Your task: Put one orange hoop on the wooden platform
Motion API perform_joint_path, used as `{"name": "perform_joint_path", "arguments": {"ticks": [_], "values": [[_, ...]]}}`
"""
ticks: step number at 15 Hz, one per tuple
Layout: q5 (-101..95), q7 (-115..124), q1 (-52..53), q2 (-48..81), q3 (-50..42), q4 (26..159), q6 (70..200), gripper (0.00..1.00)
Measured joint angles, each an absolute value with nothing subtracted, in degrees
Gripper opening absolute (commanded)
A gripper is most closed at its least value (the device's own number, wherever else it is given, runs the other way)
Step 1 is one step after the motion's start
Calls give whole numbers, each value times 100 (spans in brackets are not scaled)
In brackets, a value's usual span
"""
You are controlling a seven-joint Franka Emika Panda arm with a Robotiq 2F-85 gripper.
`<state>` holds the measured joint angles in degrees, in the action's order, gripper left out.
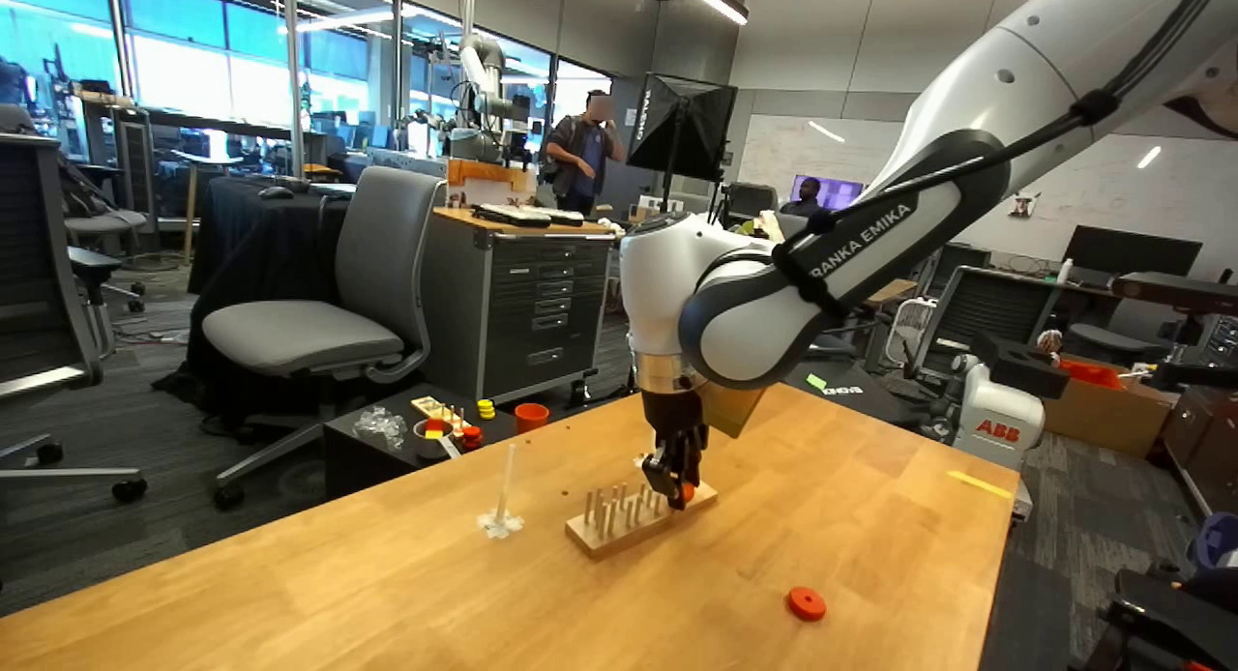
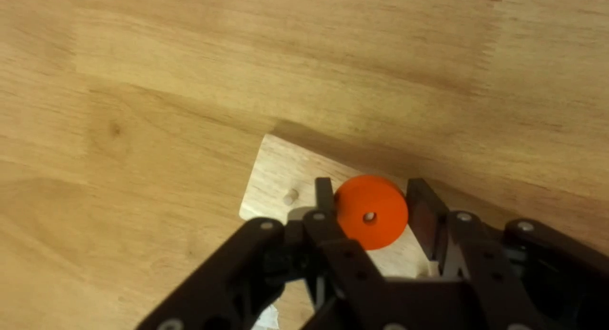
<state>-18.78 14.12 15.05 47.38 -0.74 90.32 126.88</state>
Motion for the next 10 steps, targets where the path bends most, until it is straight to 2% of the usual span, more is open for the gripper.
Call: {"name": "perform_joint_path", "arguments": {"ticks": [1, 2, 3, 7, 10], "values": [[-1878, 1412, 1504, 4751, -74, 9008, 12669, 18], [-1878, 1412, 1503, 4760, -74, 8989, 12647, 52], [-1878, 1412, 1503, 4768, -74, 8973, 12632, 69], [-1878, 1412, 1504, 4771, -74, 8959, 12622, 98], [-1878, 1412, 1509, 4760, -73, 8953, 12625, 100]]}}
